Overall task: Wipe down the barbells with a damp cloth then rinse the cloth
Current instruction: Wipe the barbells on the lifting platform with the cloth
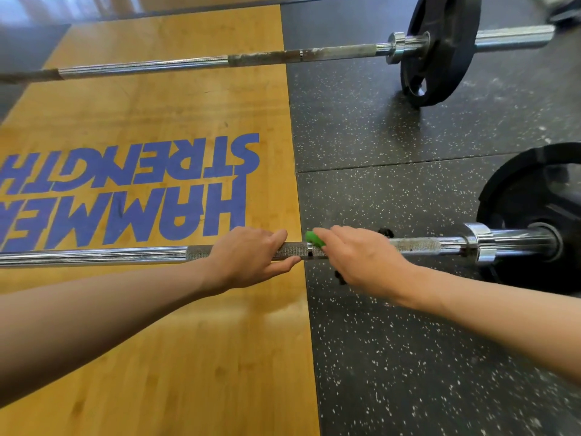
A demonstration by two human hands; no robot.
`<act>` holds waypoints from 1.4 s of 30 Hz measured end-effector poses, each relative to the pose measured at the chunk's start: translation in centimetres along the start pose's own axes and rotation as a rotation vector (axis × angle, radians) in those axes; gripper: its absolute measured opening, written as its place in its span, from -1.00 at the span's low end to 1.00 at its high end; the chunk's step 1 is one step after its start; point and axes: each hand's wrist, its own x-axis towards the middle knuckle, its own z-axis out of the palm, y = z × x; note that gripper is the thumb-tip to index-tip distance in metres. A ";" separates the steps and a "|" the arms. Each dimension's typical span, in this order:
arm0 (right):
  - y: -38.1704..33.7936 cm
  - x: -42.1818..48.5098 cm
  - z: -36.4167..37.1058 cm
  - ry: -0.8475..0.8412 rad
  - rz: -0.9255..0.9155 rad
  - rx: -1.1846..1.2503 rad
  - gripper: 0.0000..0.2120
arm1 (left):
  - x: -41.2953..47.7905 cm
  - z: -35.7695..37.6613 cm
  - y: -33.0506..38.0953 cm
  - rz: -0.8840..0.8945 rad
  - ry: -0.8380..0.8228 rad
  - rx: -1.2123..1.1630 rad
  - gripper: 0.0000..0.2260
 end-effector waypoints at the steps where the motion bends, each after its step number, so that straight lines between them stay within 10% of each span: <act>1: 0.9 -0.9 -0.4 -0.001 0.008 -0.011 -0.65 | 0.0 0.0 0.0 -0.003 -0.004 -0.003 -0.46; 9: 2.0 -1.5 -0.7 -0.031 0.313 -0.128 -0.72 | 0.0 0.1 -0.2 0.003 -0.018 -0.012 -0.52; 32: -1.8 2.3 2.0 0.070 -0.001 -0.050 -0.63 | -5.9 -5.4 -7.4 0.038 -0.141 0.127 -0.40; 42: -6.6 4.6 0.8 0.004 0.551 -0.071 -0.62 | -9.1 -5.8 -10.2 -0.016 -0.369 -0.004 -0.52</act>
